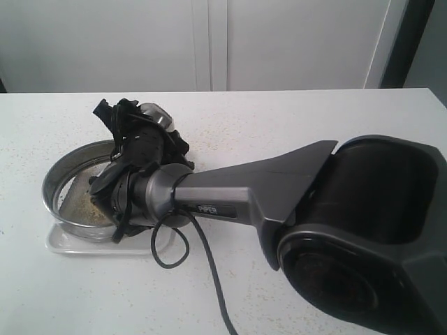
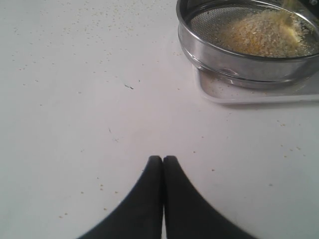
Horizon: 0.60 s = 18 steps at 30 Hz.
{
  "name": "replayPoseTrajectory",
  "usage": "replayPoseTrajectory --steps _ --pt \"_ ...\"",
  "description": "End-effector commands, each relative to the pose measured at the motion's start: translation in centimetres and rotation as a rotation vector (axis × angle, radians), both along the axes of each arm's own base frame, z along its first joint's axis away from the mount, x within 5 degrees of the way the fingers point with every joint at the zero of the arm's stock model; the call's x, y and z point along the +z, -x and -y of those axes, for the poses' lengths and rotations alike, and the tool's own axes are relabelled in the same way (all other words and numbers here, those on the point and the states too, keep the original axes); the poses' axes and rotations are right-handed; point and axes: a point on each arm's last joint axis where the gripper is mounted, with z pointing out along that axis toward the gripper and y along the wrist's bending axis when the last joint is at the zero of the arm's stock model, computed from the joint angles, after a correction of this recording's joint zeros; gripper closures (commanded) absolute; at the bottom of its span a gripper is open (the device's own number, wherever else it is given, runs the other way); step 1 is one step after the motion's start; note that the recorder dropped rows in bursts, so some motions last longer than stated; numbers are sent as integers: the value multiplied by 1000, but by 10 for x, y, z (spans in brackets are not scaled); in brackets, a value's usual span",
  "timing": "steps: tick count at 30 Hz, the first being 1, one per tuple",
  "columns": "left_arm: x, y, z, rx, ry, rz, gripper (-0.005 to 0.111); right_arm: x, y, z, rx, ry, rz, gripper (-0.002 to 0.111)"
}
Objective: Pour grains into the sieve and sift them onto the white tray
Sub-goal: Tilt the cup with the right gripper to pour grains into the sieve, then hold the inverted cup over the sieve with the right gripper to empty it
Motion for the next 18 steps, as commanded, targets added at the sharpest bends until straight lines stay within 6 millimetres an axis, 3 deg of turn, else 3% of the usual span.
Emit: replayPoseTrajectory --steps 1,10,14,18 --pt "-4 1 0 2 5 -14 107 11 5 -3 -6 2 41 108" --pt "-4 1 0 2 5 -14 107 8 14 -14 63 6 12 108" --pt "-4 1 0 2 5 -14 107 16 12 -13 25 -111 21 108" --pt "-4 1 0 2 5 -14 107 14 13 -13 41 -5 35 108"
